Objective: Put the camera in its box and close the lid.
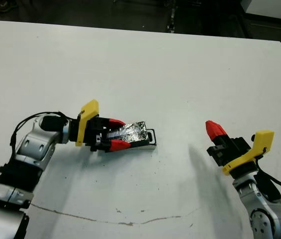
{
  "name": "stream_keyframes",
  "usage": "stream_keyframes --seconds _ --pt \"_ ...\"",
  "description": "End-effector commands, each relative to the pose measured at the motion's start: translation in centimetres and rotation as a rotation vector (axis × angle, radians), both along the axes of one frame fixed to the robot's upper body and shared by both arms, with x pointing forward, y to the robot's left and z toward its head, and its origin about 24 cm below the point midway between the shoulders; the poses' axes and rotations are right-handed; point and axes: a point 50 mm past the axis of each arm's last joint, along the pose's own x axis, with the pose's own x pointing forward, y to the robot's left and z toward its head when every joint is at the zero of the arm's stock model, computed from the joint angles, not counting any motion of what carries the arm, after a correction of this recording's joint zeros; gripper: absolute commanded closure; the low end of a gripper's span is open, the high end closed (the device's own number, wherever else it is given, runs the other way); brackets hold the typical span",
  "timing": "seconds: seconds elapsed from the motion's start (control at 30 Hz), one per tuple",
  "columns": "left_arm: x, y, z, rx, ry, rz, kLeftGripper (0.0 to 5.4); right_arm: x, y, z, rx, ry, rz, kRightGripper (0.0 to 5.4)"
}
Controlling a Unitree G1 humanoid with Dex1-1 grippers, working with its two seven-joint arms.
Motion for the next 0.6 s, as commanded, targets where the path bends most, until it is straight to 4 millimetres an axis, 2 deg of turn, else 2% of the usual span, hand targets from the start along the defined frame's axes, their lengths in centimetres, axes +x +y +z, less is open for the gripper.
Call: stream_keyframes --seconds 0.03,0.4,0.6 --pt "-0.8 -1.7 -2.2 -0.022 0.097 -0.005 2.25 -0.2 -0.5 -0.1 -0.016 0.009 -0.018 5.4" --pt "-0.1 -2.6 -3.0 -0.01 0.085 -0.075 2.25 -0.2 -0.6 0.0 -0.015 0.006 -0.011 5.4" --pt "1.1 -2.8 -2.5 0.076 0.062 -0.146 2.25 -0.1 -0.6 0.1 -0.014 0.008 -0.001 5.4"
